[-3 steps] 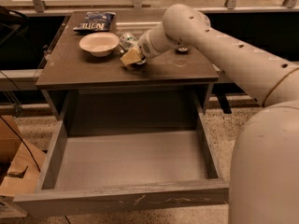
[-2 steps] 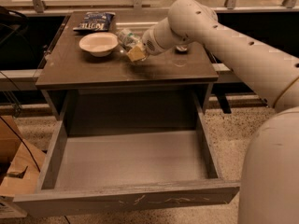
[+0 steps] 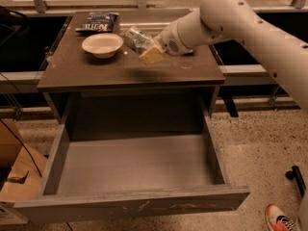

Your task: Place 7up can into top drawer

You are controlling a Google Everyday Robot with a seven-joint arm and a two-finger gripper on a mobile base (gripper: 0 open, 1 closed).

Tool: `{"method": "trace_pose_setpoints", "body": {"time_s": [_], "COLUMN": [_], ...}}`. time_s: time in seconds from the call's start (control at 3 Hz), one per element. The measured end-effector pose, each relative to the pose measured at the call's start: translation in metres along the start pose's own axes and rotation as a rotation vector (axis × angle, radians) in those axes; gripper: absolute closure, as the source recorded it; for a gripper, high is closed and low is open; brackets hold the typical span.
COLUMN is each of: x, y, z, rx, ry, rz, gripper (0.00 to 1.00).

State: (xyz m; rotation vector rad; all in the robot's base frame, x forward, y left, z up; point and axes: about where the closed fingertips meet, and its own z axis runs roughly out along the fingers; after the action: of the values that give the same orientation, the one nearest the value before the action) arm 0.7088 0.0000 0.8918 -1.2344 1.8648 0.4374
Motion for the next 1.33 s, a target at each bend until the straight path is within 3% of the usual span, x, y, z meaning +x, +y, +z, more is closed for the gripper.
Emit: {"method": "trace_pose_setpoints", "body": {"time_s": [0.33,0.67,1.0,1.33], "x": [0.007,0.024,0.05,0.076], "y": [0.031,0.063,0.104,0.144], "z": [-0.032,-0.055,-0.056,-0.041], "rx": [-0.077,-0.175,-0.336,-0.482], "ry": [-0.014,0.031,0.119,0.177], "rz": [-0.112,-0.197,-0.224,-0.19], "gripper": [1.0,1.0,1.0,1.0]}}
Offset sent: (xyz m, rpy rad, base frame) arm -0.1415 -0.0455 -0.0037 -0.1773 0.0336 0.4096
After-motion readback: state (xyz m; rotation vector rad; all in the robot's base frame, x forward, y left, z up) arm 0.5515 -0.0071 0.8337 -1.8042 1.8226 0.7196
